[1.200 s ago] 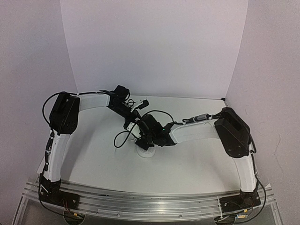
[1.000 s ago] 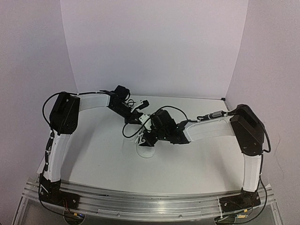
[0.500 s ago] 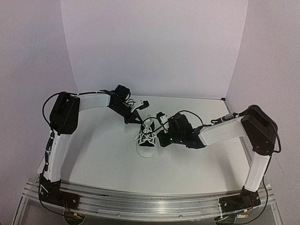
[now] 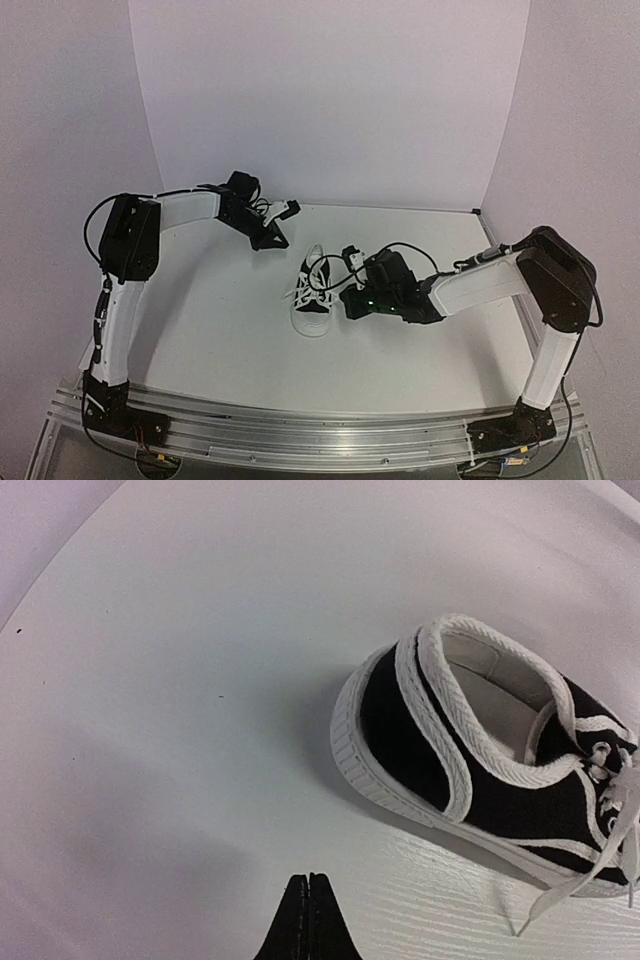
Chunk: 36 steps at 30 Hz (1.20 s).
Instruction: Tie the shoes
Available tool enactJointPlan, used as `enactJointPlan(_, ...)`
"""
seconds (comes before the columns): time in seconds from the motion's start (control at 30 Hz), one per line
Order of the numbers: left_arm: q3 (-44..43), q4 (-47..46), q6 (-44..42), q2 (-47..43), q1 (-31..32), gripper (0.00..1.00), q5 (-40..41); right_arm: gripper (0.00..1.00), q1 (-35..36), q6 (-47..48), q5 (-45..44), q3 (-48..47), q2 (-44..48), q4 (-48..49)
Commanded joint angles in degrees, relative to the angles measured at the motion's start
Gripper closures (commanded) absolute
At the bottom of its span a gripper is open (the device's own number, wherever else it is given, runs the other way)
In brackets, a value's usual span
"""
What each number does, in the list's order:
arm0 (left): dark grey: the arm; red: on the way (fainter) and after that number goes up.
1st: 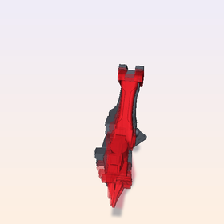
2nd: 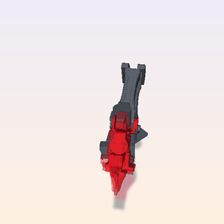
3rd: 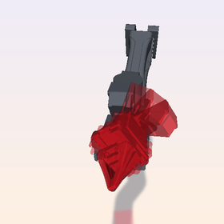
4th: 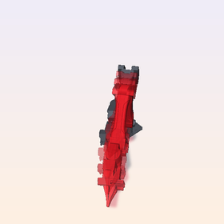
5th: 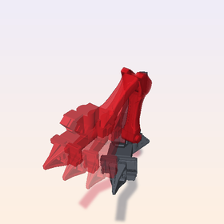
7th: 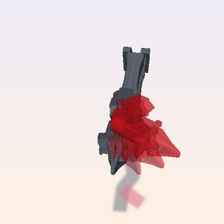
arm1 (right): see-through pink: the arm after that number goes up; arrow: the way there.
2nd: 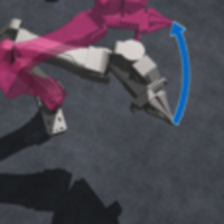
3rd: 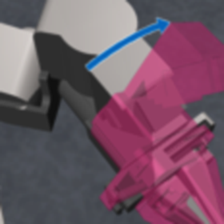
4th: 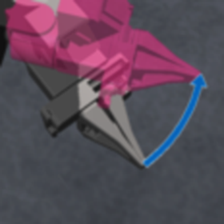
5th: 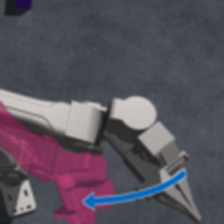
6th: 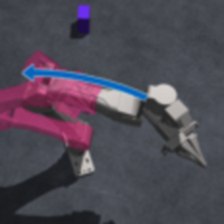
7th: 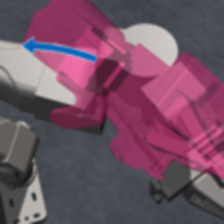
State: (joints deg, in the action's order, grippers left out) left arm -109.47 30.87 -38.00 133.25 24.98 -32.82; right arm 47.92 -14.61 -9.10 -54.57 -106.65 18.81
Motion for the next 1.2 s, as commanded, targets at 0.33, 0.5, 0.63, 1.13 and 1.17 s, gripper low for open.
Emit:
enactJointPlan(0.33, 4.4, 4.7, 9.9, -4.4, 0.3, 0.44, -25.0, 1.0, 0.0, 0.3, 1.6, -4.0, -0.6, 1.8)
enactJointPlan(0.5, 1.9, 10.4, 7.4, -1.3, 0.8, 0.42, -24.5, 1.0, 0.0, 0.7, 1.8, -4.3, -0.9, 1.8)
enactJointPlan(0.63, 1.5, 10.9, 7.8, -0.4, 1.1, 0.43, -26.5, 1.0, 0.0, 0.8, 1.8, -4.2, -1.1, 1.8)
enactJointPlan(1.13, -1.6, 14.8, 6.6, 3.6, 3.0, 0.95, -24.9, 1.0, 0.0, 1.0, 1.4, -4.6, -1.4, 1.9)
enactJointPlan(1.17, -1.8, 14.9, 6.5, 3.5, 2.9, 0.99, -24.8, 1.0, 0.0, 1.0, 1.3, -4.5, -1.3, 1.9)
